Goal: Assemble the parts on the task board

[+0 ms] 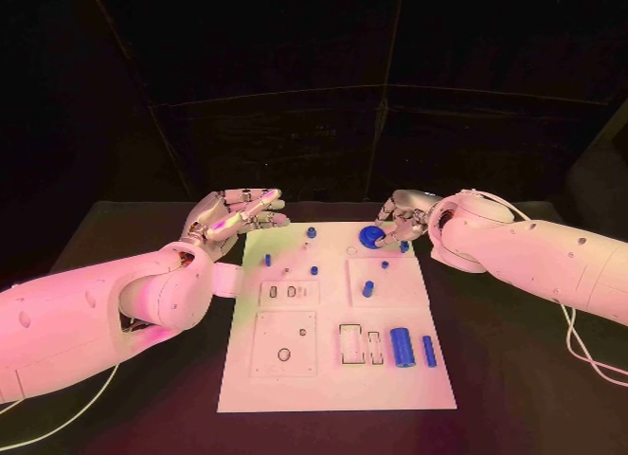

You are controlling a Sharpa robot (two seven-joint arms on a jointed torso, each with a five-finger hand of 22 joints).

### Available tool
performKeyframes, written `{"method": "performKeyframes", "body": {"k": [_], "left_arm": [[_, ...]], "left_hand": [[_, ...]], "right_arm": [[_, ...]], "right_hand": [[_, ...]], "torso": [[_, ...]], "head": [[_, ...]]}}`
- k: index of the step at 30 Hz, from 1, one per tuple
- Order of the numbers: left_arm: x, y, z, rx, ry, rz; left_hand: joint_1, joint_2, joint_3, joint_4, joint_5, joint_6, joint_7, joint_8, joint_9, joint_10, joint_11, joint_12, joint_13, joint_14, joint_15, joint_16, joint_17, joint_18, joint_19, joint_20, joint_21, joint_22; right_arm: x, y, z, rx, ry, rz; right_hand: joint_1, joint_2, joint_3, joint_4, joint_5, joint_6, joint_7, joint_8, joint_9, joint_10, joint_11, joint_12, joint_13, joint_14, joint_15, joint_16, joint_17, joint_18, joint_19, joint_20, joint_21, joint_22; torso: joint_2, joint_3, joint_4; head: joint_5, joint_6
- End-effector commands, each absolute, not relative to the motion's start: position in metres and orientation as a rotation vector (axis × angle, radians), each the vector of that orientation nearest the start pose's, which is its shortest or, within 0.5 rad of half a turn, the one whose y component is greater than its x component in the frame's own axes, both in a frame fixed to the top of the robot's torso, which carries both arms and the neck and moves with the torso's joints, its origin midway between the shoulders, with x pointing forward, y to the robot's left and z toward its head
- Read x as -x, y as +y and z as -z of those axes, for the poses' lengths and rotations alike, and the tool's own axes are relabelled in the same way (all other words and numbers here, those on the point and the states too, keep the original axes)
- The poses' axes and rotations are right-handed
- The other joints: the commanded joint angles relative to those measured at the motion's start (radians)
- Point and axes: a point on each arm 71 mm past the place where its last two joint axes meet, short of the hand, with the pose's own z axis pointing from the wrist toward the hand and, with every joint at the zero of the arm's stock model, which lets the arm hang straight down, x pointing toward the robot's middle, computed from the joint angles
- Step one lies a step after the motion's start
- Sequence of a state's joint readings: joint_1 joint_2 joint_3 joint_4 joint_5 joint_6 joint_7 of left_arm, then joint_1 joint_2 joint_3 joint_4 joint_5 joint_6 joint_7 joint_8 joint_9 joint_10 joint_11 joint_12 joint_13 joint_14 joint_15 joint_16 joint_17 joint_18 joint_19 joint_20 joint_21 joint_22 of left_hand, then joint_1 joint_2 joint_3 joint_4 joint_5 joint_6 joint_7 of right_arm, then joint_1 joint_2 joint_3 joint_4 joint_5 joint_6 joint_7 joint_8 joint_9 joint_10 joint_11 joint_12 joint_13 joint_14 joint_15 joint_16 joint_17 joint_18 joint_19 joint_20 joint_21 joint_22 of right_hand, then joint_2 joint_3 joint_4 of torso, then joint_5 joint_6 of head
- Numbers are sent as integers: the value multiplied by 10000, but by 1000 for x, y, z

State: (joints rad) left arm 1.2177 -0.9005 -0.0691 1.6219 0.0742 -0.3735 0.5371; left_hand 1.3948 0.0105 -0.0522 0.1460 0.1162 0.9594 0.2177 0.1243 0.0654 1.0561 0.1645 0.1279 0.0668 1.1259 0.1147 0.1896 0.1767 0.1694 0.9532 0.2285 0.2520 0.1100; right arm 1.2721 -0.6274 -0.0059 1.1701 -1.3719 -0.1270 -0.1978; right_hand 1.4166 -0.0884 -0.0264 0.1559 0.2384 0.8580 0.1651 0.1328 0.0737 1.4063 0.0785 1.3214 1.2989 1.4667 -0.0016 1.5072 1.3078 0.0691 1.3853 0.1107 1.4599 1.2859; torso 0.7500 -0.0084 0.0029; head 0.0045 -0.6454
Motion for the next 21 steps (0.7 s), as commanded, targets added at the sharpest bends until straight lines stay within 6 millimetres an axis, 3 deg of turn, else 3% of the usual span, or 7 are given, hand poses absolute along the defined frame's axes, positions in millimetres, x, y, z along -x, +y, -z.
{"method": "performKeyframes", "body": {"k": [1,21], "left_arm": [[-472,214,164,11052,12743,16150],[-473,214,165,11070,12788,16156]], "left_hand": [[8,64,-2,-41,-47,10,0,-56,-5,-41,1,-48,-12,36,22,-44,16,136,64,5,28,-13],[22,75,1,-60,-47,9,-3,-63,-5,-44,-2,-59,-13,37,19,-52,21,137,67,4,25,-16]], "right_arm": [[-563,-197,169,287,18129,-4633],[-569,-190,170,651,18026,-4329]], "right_hand": [[102,38,18,-39,52,97,5,75,11,89,-19,92,65,740,37,44,1107,-75,81,12,52,24],[177,256,89,-141,-39,213,-12,174,9,221,-32,364,372,772,32,118,1282,-113,182,8,139,215]], "torso": [[-3,0,12],[6,9,6]], "head": [[-12,-2],[1,-38]]}}
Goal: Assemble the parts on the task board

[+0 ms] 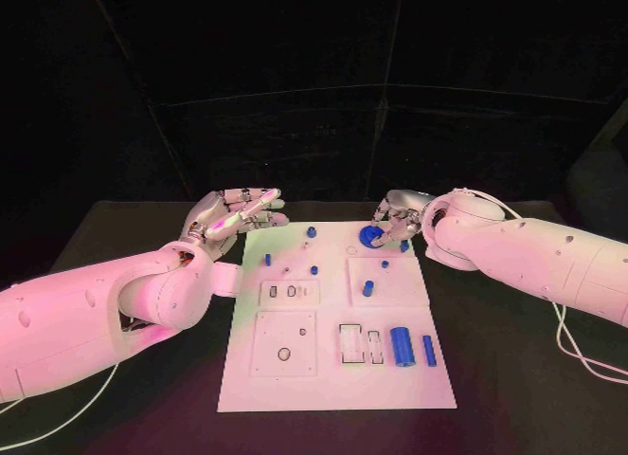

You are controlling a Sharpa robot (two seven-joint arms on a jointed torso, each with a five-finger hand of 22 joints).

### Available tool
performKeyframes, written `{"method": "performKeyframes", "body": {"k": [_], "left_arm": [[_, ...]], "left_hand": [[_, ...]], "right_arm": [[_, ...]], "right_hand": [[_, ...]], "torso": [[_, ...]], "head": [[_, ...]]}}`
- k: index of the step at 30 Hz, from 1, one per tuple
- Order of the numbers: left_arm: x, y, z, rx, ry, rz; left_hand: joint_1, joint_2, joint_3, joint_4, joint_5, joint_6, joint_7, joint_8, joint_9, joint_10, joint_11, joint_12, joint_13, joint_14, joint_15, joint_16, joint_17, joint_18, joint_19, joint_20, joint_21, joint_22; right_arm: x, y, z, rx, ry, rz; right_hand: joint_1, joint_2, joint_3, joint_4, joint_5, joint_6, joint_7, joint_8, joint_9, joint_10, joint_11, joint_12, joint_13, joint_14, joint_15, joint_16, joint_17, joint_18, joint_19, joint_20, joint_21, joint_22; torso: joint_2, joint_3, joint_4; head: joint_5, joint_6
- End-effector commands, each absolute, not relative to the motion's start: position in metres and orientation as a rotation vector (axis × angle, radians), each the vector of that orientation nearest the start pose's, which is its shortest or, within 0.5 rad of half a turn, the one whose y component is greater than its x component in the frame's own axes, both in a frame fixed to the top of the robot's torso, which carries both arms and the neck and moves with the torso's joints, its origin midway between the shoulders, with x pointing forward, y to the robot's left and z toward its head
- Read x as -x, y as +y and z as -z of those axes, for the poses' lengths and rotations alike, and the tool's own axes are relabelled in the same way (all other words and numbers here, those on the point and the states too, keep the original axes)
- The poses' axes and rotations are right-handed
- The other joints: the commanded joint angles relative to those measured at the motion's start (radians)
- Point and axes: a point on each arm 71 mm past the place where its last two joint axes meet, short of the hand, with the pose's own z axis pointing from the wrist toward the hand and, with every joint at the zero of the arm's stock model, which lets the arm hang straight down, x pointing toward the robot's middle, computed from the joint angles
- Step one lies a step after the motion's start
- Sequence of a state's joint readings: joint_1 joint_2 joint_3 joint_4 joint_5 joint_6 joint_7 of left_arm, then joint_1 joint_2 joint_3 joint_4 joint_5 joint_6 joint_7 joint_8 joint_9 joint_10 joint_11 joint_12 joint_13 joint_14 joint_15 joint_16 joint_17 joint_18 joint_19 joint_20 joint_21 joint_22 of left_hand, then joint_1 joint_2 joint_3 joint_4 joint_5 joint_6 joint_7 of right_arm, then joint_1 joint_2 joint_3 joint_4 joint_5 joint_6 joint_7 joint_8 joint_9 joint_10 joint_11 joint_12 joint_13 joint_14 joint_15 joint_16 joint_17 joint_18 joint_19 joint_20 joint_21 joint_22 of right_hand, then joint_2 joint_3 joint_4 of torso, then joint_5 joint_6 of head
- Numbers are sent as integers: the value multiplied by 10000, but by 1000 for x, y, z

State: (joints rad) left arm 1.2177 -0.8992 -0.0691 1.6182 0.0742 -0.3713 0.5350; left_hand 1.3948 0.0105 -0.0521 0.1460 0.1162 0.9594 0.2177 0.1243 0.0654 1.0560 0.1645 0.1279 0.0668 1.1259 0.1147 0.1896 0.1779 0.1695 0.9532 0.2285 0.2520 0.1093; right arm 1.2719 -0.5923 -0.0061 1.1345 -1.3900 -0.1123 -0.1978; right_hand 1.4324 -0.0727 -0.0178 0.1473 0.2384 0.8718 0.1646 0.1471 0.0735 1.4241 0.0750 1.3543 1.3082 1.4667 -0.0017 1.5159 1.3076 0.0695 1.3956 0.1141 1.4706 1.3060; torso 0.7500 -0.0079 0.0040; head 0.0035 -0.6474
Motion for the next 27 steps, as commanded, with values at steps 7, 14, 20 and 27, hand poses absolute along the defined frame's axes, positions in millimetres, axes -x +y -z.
{"method": "performKeyframes", "body": {"k": [7,14,20,27], "left_arm": [[-473,213,165,11088,12837,16169],[-473,213,165,11103,12869,16170],[-473,214,166,11112,12883,16162],[-473,214,166,11117,12885,16155]], "left_hand": [[22,75,1,-60,-47,9,-3,-63,-5,-44,-2,-59,-13,37,19,-52,9,136,67,4,25,-9],[25,79,0,-68,-49,9,-3,-66,-5,-45,-2,-65,-13,37,19,-56,11,136,69,3,23,-11],[25,79,0,-68,-49,9,-3,-66,-5,-45,-2,-65,-13,37,19,-56,11,136,69,3,23,-11],[31,85,1,-79,-50,6,-2,-72,-5,-49,-2,-73,-14,36,19,-62,15,136,70,3,20,-13]], "right_arm": [[-570,-186,170,1191,17784,-3995],[-570,-185,169,1513,17630,-3718],[-569,-184,166,1571,17281,-3796],[-564,-177,161,1531,16648,-4334]], "right_hand": [[32,126,19,-73,-57,92,-8,44,11,95,2,119,372,783,32,53,1337,-138,140,-25,71,114],[315,411,338,-334,-409,593,-88,288,58,268,-81,393,688,790,-26,78,1396,-161,207,-66,134,243],[613,683,874,-612,-457,1136,-230,441,73,421,-200,604,939,797,-124,95,1441,-207,342,-148,226,468],[388,678,1140,-624,-256,1435,-324,416,38,558,-281,771,1137,802,-199,102,1468,-246,451,-223,297,647]], "torso": [[0,0,-8],[-3,6,-7],[-3,8,-9],[-2,10,-4]], "head": [[6,-37],[1,-55],[7,-62],[18,-62]]}}
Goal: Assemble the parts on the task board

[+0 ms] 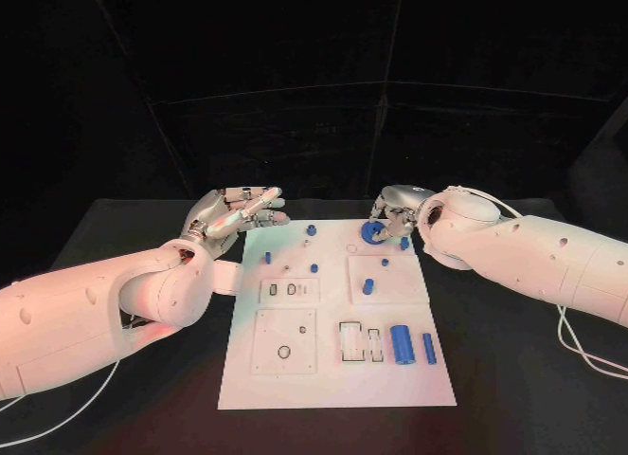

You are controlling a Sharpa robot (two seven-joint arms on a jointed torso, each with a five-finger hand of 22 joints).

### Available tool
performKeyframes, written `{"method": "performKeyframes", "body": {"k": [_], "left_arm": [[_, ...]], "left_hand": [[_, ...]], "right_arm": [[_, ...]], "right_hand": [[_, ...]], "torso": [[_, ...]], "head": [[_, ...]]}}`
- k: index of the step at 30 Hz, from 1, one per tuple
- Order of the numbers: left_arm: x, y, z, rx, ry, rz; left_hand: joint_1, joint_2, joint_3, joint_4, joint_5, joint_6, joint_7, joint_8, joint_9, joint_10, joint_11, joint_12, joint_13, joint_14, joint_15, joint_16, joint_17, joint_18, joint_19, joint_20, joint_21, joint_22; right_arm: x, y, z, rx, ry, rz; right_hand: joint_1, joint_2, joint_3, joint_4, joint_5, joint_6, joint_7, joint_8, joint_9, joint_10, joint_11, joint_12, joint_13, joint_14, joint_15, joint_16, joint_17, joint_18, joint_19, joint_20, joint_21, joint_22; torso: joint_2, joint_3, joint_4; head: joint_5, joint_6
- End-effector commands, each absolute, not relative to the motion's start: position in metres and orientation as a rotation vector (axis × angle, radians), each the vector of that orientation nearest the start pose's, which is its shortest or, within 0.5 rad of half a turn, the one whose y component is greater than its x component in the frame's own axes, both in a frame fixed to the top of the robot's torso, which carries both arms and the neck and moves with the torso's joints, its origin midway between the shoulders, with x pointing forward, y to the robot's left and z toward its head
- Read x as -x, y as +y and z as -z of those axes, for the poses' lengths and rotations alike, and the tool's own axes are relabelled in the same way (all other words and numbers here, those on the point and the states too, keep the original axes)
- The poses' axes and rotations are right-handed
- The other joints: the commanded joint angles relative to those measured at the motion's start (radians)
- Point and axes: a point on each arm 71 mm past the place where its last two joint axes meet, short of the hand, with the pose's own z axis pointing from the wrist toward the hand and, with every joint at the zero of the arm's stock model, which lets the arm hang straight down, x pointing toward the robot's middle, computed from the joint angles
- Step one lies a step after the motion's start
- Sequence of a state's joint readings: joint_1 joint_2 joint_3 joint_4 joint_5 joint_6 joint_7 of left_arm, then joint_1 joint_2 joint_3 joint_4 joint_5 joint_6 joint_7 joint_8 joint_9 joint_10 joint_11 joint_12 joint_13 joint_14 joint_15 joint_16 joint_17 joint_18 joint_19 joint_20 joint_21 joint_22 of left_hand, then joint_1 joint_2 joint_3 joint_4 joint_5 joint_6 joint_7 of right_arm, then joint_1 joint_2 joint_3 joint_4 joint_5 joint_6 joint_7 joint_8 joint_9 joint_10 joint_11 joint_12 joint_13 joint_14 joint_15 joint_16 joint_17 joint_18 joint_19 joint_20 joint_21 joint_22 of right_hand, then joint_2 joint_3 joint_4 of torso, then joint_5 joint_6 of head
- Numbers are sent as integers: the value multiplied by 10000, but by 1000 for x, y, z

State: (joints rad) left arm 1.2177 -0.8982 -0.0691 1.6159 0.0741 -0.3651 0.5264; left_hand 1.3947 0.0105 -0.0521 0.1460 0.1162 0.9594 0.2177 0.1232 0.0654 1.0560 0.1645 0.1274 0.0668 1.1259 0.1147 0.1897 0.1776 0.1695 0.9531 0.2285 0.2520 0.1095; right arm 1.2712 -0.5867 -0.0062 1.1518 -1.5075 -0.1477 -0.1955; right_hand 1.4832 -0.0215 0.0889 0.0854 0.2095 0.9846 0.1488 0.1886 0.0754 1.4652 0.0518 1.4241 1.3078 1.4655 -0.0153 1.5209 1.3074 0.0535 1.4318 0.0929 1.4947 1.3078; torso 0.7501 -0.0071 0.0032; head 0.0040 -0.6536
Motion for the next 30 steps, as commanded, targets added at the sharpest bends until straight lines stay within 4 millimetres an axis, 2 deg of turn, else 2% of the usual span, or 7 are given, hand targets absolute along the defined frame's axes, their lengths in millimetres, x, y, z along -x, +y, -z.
{"method": "performKeyframes", "body": {"k": [1,9,18,23,30], "left_arm": [[-473,214,165,11117,12885,16154],[-472,215,165,11122,12881,16144],[-471,214,165,11125,12901,16166],[-471,215,165,11125,12896,16161],[-471,213,165,11114,12892,16176]], "left_hand": [[33,87,1,-82,-50,6,-2,-62,-6,-50,-2,-71,-15,36,19,-64,18,137,71,2,19,-16],[33,87,1,-82,-50,6,-2,-62,-6,-50,-2,-71,-15,36,19,-64,18,137,71,2,19,-16],[33,87,1,-82,-50,6,-2,-62,-6,-50,-2,-71,-15,36,19,-64,18,137,71,2,19,-16],[33,87,1,-82,-50,6,-2,-62,-6,-50,-2,-71,-15,36,19,-64,18,137,71,2,19,-16],[33,87,1,-82,-50,6,-2,-62,-6,-50,-2,-71,-15,36,19,-64,18,137,71,2,19,-16]], "right_arm": [[-563,-176,160,1522,16540,-4419],[-550,-159,151,1588,15951,-5031],[-529,-124,142,1996,15557,-5640],[-525,-100,141,2311,15432,-5839],[-528,-70,144,2616,15432,-5998]], "right_hand": [[-142,163,96,-6,35,324,-171,-8,14,163,-54,94,1164,817,-68,58,1485,-95,115,-16,71,669],[-248,126,196,-14,32,375,-183,-66,-11,200,-68,133,1216,825,-84,72,1522,-134,228,-37,137,845],[-393,70,273,3,6,395,-180,-140,-38,206,-67,130,1224,830,-86,81,1545,-155,289,-46,175,942],[-426,67,305,6,-3,401,-181,-161,-44,208,-67,129,1228,831,-86,82,1548,-160,302,-47,184,965],[-434,78,376,-14,7,406,-183,-194,-53,209,-70,127,1231,828,-89,75,1532,-163,309,-48,189,978]], "torso": [[-3,1,9],[-18,-13,-3],[4,-6,25],[0,-9,18],[15,-3,29]], "head": [[21,-2],[58,20],[102,22],[175,8],[203,-8]]}}
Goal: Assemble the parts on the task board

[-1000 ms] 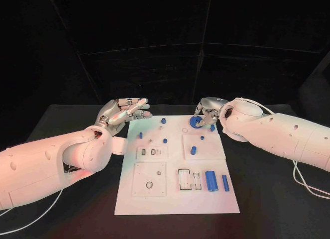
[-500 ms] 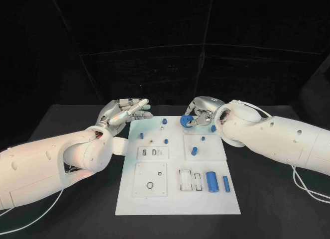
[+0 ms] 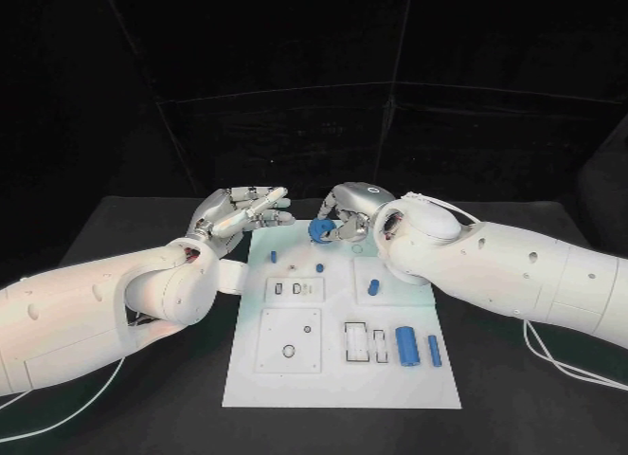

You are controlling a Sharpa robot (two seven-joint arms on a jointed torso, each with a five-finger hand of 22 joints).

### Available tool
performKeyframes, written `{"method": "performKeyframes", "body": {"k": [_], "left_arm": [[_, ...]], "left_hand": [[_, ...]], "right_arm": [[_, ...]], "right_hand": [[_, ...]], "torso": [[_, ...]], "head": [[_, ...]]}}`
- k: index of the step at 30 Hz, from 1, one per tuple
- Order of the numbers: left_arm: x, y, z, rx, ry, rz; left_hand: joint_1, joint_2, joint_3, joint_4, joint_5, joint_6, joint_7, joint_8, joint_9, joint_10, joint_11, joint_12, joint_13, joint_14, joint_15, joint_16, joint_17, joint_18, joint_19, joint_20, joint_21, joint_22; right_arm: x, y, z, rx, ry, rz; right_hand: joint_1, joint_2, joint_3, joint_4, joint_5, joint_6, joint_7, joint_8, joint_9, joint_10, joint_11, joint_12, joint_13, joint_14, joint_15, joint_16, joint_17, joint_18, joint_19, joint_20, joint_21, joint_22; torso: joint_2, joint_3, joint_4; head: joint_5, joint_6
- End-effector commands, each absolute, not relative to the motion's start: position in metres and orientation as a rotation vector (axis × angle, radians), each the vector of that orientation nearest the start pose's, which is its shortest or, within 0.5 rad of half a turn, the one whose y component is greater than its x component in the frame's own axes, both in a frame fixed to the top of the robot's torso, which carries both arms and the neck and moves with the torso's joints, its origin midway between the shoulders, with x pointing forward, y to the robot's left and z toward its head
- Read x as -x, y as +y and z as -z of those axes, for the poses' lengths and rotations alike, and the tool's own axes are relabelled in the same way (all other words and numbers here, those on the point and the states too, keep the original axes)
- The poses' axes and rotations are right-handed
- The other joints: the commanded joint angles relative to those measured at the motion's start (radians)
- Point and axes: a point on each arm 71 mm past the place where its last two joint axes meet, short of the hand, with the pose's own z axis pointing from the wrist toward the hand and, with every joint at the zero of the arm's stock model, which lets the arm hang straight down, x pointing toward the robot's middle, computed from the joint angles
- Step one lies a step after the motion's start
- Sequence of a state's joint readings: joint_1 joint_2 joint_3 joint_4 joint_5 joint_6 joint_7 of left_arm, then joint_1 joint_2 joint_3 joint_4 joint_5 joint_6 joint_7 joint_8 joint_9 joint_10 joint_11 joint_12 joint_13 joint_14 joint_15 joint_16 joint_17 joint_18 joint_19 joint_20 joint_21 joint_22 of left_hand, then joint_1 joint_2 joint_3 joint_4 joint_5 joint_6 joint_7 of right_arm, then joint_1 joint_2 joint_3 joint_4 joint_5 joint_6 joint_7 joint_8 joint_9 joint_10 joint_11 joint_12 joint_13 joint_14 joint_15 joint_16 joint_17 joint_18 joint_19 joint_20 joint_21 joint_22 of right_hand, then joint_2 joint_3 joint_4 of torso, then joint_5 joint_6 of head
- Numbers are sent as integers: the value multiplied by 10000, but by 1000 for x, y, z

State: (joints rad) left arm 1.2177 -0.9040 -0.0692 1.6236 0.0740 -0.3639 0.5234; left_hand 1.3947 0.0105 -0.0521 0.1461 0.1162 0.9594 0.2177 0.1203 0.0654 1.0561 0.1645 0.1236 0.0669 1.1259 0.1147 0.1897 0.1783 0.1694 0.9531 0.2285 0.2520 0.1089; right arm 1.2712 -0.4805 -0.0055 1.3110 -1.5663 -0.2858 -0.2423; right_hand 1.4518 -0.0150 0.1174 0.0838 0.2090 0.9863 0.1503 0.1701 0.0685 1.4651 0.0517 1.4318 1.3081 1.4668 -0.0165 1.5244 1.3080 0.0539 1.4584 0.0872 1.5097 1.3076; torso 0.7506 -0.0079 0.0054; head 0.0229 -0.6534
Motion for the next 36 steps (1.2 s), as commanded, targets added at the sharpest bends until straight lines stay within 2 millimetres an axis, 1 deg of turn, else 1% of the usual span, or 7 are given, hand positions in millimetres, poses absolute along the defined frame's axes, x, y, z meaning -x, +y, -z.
{"method": "performKeyframes", "body": {"k": [1,4,9,17,25,33,36], "left_arm": [[-471,213,165,11111,12892,16180],[-472,213,165,11108,12888,16179],[-472,212,165,11112,12898,16177],[-472,211,165,11109,12910,16183],[-472,210,164,11109,12919,16169],[-473,211,164,11115,12915,16142],[-473,211,164,11113,12913,16139]], "left_hand": [[41,94,3,-97,-50,2,-1,-40,-6,-55,-1,-43,-16,37,19,-70,15,137,73,2,15,-12],[47,98,3,-106,-51,0,0,-45,-7,-58,0,-49,-17,37,19,-74,17,137,74,1,13,-14],[47,98,3,-106,-51,0,0,-45,-7,-58,0,-49,-17,37,19,-74,17,137,74,1,13,-14],[71,121,15,-134,-48,-2,3,-54,-7,-64,1,-65,-18,42,19,-83,25,137,79,0,9,-18],[95,142,28,-161,-46,-2,3,-61,-7,-66,2,-77,-18,46,18,-91,32,137,83,0,4,-22],[107,150,33,-176,-45,-1,4,-65,-6,-67,3,-83,-18,47,18,-95,35,137,86,-1,3,-24],[115,155,37,-184,-45,-1,5,-67,-6,-67,3,-87,-18,47,18,-98,37,137,87,-1,2,-25]], "right_arm": [[-528,-67,145,2639,15456,-6018],[-529,-58,149,2709,15544,-6066],[-530,-51,154,2773,15751,-6076],[-537,-49,162,2694,16148,-5939],[-539,-47,169,2828,16473,-5867],[-541,-49,172,2794,16594,-5753],[-542,-49,172,2741,16544,-5738]], "right_hand": [[-121,13,98,1,14,388,-198,-13,14,209,-69,49,1228,813,-77,37,1519,-167,44,8,40,981],[-131,10,123,-6,21,382,-195,-31,10,205,-67,42,1223,812,-77,35,1515,-167,45,7,41,983],[-145,4,166,-20,31,371,-187,-61,2,196,-62,26,1212,807,-74,24,1489,-166,42,7,40,981],[-175,-13,229,-42,46,349,-172,-113,-8,181,-51,3,1197,801,-67,14,1466,-166,39,10,41,980],[-230,-77,277,-69,43,331,-153,-168,-14,162,-35,-25,1179,796,-56,3,1442,-167,38,18,42,983],[-395,-149,352,-72,-127,292,-119,-278,-19,123,-2,-87,1135,789,-28,-12,1416,-169,40,42,46,995],[-547,-228,354,-52,-349,205,-80,-381,-28,75,32,-161,1074,786,1,-20,1403,-166,28,65,41,983]], "torso": [[13,7,12],[7,10,0],[10,4,-1],[-4,7,-32],[-3,17,-11],[-2,17,-43],[-8,14,-39]], "head": [[15,-1],[39,-39],[61,-71],[84,-113],[73,-135],[102,-144],[96,-140]]}}
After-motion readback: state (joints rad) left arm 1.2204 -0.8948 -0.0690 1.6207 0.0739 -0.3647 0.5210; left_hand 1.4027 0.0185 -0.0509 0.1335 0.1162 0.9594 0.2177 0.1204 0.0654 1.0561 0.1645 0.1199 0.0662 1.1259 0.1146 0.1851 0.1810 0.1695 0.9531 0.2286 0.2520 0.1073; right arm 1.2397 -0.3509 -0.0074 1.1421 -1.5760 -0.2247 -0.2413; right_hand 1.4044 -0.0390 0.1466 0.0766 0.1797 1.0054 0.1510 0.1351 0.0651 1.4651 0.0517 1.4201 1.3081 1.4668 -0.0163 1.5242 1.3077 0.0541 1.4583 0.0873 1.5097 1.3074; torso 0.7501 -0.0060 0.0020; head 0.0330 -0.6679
